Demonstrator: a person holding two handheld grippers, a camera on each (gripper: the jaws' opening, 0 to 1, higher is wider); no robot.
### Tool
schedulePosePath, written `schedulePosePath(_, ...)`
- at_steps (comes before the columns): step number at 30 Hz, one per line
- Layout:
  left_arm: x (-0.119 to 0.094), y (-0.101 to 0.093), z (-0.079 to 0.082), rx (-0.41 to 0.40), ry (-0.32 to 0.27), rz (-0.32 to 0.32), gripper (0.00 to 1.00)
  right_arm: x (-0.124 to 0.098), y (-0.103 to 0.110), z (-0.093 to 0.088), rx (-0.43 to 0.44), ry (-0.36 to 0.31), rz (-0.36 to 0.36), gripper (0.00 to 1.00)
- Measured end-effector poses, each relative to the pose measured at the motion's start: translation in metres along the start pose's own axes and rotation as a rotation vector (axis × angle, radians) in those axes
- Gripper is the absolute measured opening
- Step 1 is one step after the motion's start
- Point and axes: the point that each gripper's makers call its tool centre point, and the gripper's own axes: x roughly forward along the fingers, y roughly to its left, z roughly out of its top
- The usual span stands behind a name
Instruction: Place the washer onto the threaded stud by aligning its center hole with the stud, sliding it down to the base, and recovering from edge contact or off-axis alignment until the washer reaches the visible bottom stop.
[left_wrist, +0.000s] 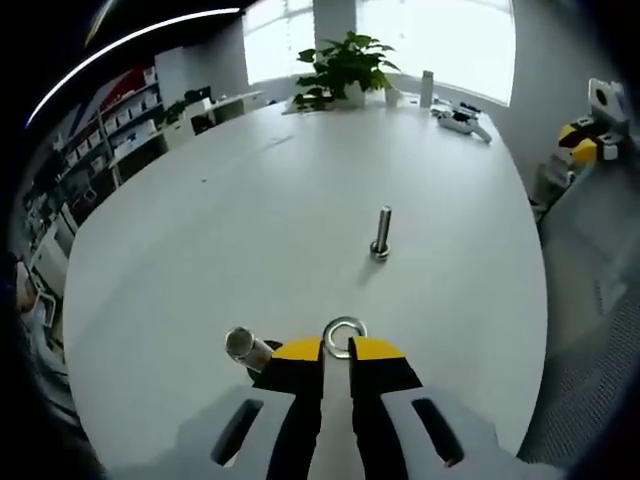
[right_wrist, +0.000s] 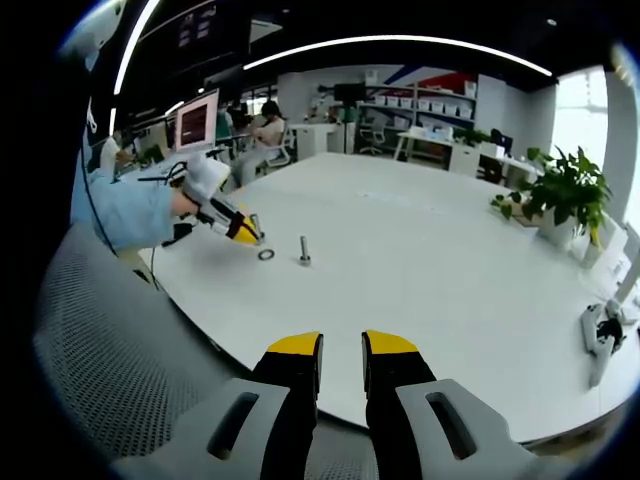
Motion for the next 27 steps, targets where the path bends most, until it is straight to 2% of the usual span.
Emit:
schedulePosePath(7,0.007,0.004,-0.003,0.005,0.029,-0.006,0.07,0.000,0.000,0.000,0.001,0.000,0.000,0.18)
schedulePosePath(11,0.014,0.007,-0.009,0.004,0.066,-0.016,0.09,0.000,0.000,0.000,0.001,0.000,0.001,0.18)
schedulePosePath(20,0.021,0.009,-0.009,-0.019,0.072,-0.026,0.09,0.000,-0.001,0.000,0.003,-0.001,0.000,0.18)
schedulePosePath(24,0.026,0.006,-0.018,-0.011,0.106,-0.039,0.08,0.000,-0.001,-0.001,0.004,-0.001,0.001,0.18)
schedulePosePath(25,0.028,0.006,-0.006,-0.007,0.039,-0.038,0.09,0.000,-0.001,-0.001,0.004,-0.001,0.001,0.18)
schedulePosePath(26,0.024,0.007,-0.011,-0.005,0.082,-0.035,0.09,0.000,-0.001,-0.001,0.005,-0.001,0.001,0.18)
schedulePosePath(27,0.025,0.007,-0.012,0.014,0.089,-0.030,0.08,0.000,-0.001,-0.001,0.005,-0.002,0.001,0.18)
